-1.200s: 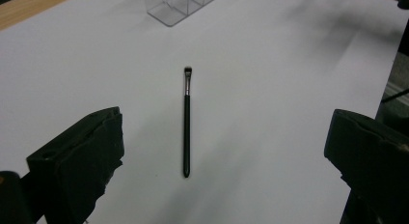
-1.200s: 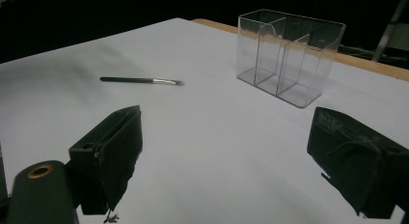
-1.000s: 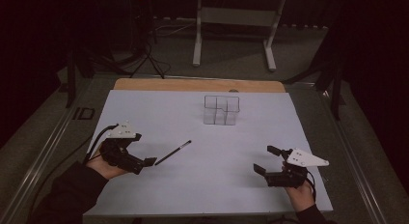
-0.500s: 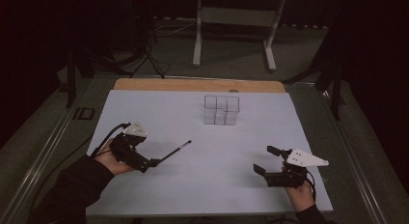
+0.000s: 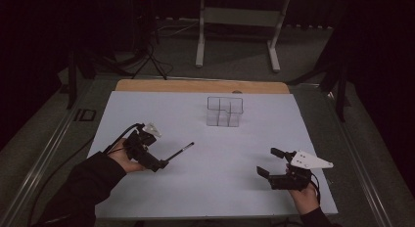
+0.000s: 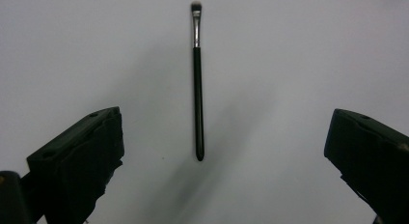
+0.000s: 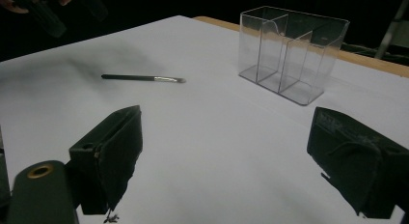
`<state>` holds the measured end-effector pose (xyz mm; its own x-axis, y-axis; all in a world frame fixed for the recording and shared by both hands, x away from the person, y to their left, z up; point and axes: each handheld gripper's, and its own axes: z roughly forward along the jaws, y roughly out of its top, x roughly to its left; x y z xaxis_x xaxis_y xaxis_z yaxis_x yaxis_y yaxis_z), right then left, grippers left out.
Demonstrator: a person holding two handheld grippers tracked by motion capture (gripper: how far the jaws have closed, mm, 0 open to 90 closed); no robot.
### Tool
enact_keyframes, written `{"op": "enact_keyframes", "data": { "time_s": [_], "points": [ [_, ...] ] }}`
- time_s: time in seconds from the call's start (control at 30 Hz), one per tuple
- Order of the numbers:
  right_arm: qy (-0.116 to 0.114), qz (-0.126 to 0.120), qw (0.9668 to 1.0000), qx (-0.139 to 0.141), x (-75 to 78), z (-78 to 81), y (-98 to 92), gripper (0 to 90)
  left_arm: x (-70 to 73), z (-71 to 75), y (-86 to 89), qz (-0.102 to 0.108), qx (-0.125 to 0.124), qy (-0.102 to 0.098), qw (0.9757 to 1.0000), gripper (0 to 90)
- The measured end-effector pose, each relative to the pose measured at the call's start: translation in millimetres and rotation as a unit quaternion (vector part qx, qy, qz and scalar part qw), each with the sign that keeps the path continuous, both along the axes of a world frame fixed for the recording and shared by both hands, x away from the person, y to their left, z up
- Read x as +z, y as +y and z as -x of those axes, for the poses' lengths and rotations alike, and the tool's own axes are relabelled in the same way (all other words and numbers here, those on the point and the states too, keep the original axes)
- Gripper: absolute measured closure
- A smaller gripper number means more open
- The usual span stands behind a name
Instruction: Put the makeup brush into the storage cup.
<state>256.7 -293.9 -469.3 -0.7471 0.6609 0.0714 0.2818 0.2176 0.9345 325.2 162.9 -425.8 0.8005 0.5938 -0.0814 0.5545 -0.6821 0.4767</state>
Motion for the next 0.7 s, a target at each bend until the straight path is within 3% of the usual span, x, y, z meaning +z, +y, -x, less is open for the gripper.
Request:
{"op": "enact_keyframes", "data": {
  "time_s": [0.17, 0.23, 0.53, 0.7],
  "points": [
    [0.001, 0.001, 1.0, 0.0, -0.2, -0.1, 0.1, 12.4, -7.7, -6.7, -6.4, -0.017, 0.01, 0.025, 0.9995, 2.5],
    [0.001, 0.001, 1.0, 0.0, -0.2, -0.1, 0.0, 12.3, -10.2, -8.9, -8.5, -0.034, 0.004, 0.031, 0.9989, 3.3],
    [0.002, 0.004, 1.0, 0.001, -0.4, -0.3, 0.7, 12.3, -20.4, -14.9, -19.3, -0.054, -0.007, 0.06, 0.9967, 6.2],
    [0.002, 0.004, 1.0, 0.001, -0.4, -0.3, 0.5, 12.4, -24.0, -18.5, -21.9, -0.06, -0.004, 0.068, 0.9959, 14.1]
  ]
}}
